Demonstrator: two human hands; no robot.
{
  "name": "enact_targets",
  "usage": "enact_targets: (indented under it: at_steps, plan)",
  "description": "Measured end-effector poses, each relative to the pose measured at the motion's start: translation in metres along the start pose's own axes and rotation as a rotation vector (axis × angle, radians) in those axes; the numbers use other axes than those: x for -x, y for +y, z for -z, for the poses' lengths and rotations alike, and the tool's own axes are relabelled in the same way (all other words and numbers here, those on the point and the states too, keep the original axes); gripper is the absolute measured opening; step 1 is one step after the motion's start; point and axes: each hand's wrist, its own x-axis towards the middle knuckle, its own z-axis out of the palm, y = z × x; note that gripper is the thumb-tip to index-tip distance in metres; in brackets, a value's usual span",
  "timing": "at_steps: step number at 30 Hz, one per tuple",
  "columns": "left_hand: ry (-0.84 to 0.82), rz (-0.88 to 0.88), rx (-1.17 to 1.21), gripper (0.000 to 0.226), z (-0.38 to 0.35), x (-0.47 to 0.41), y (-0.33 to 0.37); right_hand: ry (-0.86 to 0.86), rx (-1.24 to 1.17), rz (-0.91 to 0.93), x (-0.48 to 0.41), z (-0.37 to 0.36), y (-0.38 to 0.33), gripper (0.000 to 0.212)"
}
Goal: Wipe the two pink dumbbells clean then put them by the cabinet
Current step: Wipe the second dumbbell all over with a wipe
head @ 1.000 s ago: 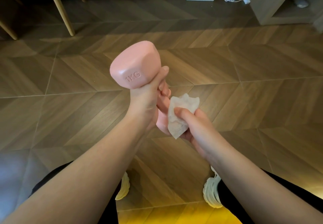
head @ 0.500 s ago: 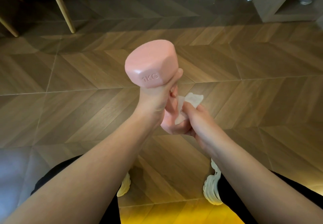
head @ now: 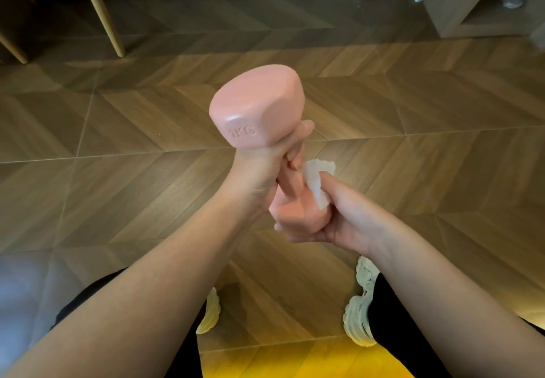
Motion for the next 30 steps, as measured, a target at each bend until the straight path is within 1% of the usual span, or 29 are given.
enact_targets:
  at_steps: [1, 2, 5, 7, 8, 9, 11, 13, 15, 17, 19, 20, 22, 24, 25, 26, 28, 30]
  plan:
    - [-0.002, -0.001, 0.024, 0.038, 0.0, 0.0, 0.001, -0.019, 0.002, 0.01, 0.002, 0.001, -0.001, 0.041]
    - [0.026, 0.002, 0.033, 0.037, 0.001, 0.0, 0.001, -0.002, 0.014, 0.031, 0.003, 0.0, 0.0, 0.041]
    - [0.185, -0.004, 0.017, 0.032, -0.001, -0.003, -0.001, 0.082, 0.047, 0.131, 0.002, -0.002, 0.003, 0.034]
    - [0.278, 0.006, 0.068, 0.031, -0.001, -0.005, 0.0, 0.116, 0.056, 0.173, 0.0, -0.003, 0.003, 0.023]
    - [0.311, 0.018, 0.092, 0.035, 0.0, -0.006, 0.001, 0.15, 0.071, 0.175, -0.002, -0.004, 0.002, 0.015]
    - [0.332, 0.027, 0.109, 0.038, 0.001, -0.007, 0.001, 0.186, 0.099, 0.163, -0.005, -0.005, 0.001, 0.012]
    - [0.33, 0.025, 0.122, 0.042, 0.003, -0.006, 0.001, 0.252, 0.168, 0.142, -0.01, -0.01, 0.001, 0.017]
    - [0.297, 0.028, 0.101, 0.041, 0.003, -0.005, -0.001, 0.265, 0.179, 0.192, -0.015, -0.014, 0.003, 0.023]
    - [0.276, 0.044, 0.077, 0.038, 0.001, -0.003, -0.003, 0.269, 0.154, 0.184, -0.015, -0.014, 0.005, 0.028]
    - [0.266, 0.047, 0.066, 0.038, 0.002, -0.004, -0.002, 0.214, 0.121, 0.144, -0.014, -0.011, 0.005, 0.029]
    - [0.258, 0.04, 0.086, 0.039, 0.005, -0.005, 0.001, 0.134, 0.092, 0.145, -0.01, -0.007, 0.004, 0.032]
    - [0.252, 0.036, 0.103, 0.04, 0.006, -0.005, 0.003, 0.125, 0.102, 0.161, -0.009, -0.006, 0.005, 0.03]
    - [0.243, 0.042, 0.128, 0.04, 0.007, -0.005, 0.003, 0.182, 0.159, 0.192, -0.007, -0.003, 0.006, 0.024]
    - [0.24, 0.064, 0.115, 0.039, 0.004, -0.004, 0.001, 0.226, 0.198, 0.2, -0.01, -0.001, 0.006, 0.029]
    - [0.24, 0.071, 0.099, 0.039, 0.003, -0.004, 0.0, 0.225, 0.199, 0.18, -0.012, -0.001, 0.005, 0.031]
    - [0.237, 0.069, 0.084, 0.039, 0.002, -0.004, 0.0, 0.216, 0.193, 0.153, -0.013, -0.001, 0.005, 0.029]
    - [0.22, 0.055, 0.075, 0.039, 0.001, -0.005, 0.002, 0.193, 0.178, 0.115, -0.013, 0.001, 0.003, 0.019]
    - [0.19, 0.043, 0.1, 0.039, 0.004, -0.006, 0.006, 0.163, 0.176, 0.135, -0.01, 0.003, 0.001, 0.017]
